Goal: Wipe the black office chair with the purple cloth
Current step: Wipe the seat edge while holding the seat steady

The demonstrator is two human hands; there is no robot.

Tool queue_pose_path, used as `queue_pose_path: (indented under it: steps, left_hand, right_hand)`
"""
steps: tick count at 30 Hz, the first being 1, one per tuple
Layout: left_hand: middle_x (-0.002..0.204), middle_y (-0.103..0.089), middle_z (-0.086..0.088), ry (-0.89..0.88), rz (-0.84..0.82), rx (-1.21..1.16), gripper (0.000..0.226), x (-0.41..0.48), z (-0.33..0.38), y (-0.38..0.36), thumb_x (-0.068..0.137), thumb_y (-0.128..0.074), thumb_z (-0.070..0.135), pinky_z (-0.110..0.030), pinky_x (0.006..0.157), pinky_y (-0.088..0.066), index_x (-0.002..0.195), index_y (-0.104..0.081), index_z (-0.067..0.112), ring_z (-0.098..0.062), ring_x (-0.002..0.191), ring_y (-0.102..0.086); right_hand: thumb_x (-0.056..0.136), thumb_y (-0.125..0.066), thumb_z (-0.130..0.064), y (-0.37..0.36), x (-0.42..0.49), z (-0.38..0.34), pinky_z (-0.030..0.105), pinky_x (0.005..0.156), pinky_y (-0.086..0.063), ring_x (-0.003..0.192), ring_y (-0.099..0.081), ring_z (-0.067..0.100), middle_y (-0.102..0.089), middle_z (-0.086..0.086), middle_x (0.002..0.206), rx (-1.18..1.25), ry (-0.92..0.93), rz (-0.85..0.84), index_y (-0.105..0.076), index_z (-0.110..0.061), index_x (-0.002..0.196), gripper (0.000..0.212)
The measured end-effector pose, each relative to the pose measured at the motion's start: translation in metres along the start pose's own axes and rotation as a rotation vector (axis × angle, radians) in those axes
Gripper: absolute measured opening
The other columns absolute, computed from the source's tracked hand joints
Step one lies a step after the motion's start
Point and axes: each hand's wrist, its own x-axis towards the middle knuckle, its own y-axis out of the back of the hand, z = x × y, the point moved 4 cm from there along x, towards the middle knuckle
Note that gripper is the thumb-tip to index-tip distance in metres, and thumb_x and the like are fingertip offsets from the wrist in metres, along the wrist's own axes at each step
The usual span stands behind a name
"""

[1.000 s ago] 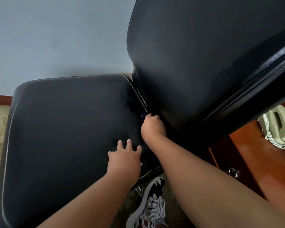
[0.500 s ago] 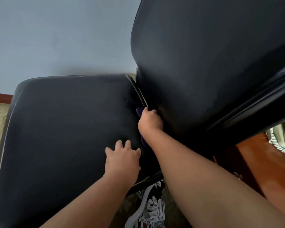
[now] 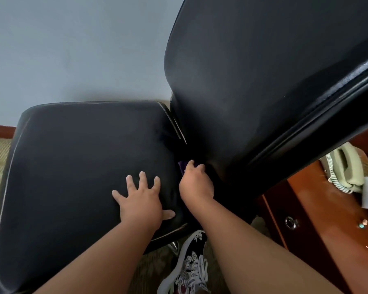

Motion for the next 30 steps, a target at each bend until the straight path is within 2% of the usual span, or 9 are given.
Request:
queue_pose_path:
  steps: [7,14,18,22,26,30]
  left_hand:
    - [0.166,0.019,-0.008,-0.036,-0.024,0.048,0.096,0.007,0.002,-0.006,0.088,-0.040,0.078,-0.071,0.114,-0.010,0.158,0.010,0.035,-0.043,0.150,0.016]
    - [0.165,0.020,-0.008,-0.036,-0.058,0.105,0.096,0.012,0.004,-0.008,0.088,-0.039,0.078,-0.071,0.113,-0.012,0.157,0.011,0.035,-0.043,0.150,0.017]
    - [0.165,0.019,-0.008,-0.013,-0.068,0.122,0.096,0.016,0.006,-0.007,0.087,-0.039,0.079,-0.071,0.112,-0.013,0.157,0.011,0.035,-0.044,0.150,0.017]
    - [0.166,0.017,-0.009,-0.001,-0.072,0.140,0.096,0.016,0.009,-0.006,0.088,-0.036,0.079,-0.072,0.111,-0.016,0.158,0.011,0.034,-0.045,0.150,0.015]
    - [0.166,0.016,-0.008,0.003,-0.051,0.151,0.095,0.012,0.010,-0.005,0.087,-0.034,0.080,-0.071,0.111,-0.017,0.158,0.010,0.034,-0.045,0.150,0.014]
    - [0.167,0.014,-0.008,0.022,-0.040,0.138,0.095,0.010,0.012,-0.004,0.087,-0.037,0.080,-0.072,0.111,-0.017,0.159,0.006,0.035,-0.045,0.150,0.011]
  right_hand:
    - [0.102,-0.046,-0.017,0.009,0.064,-0.036,0.044,0.080,-0.059,0.109,-0.064,0.034,-0.049,0.017,0.133,0.119,-0.083,0.051,-0.039,-0.008,0.147,0.046]
    - [0.101,-0.043,-0.010,0.023,0.125,-0.073,0.044,0.085,-0.055,0.116,-0.061,0.035,-0.047,0.022,0.139,0.101,-0.042,0.050,-0.043,-0.002,0.143,0.042]
    - [0.101,-0.045,-0.011,0.023,0.133,-0.074,0.043,0.086,-0.054,0.119,-0.059,0.036,-0.046,0.022,0.140,0.086,-0.001,0.031,-0.041,-0.002,0.145,0.046]
    - [0.100,-0.047,-0.014,0.017,0.116,-0.060,0.044,0.088,-0.053,0.121,-0.058,0.037,-0.042,0.023,0.144,0.010,0.036,-0.006,-0.028,-0.005,0.155,0.058]
    - [0.101,-0.053,-0.026,0.010,0.078,-0.032,0.045,0.084,-0.056,0.118,-0.059,0.037,-0.042,0.023,0.145,-0.023,0.054,-0.048,-0.021,-0.011,0.158,0.066]
    - [0.104,-0.046,-0.034,0.008,0.027,0.005,0.045,0.086,-0.056,0.120,-0.058,0.036,-0.042,0.024,0.146,-0.047,0.072,-0.095,-0.016,-0.009,0.159,0.067]
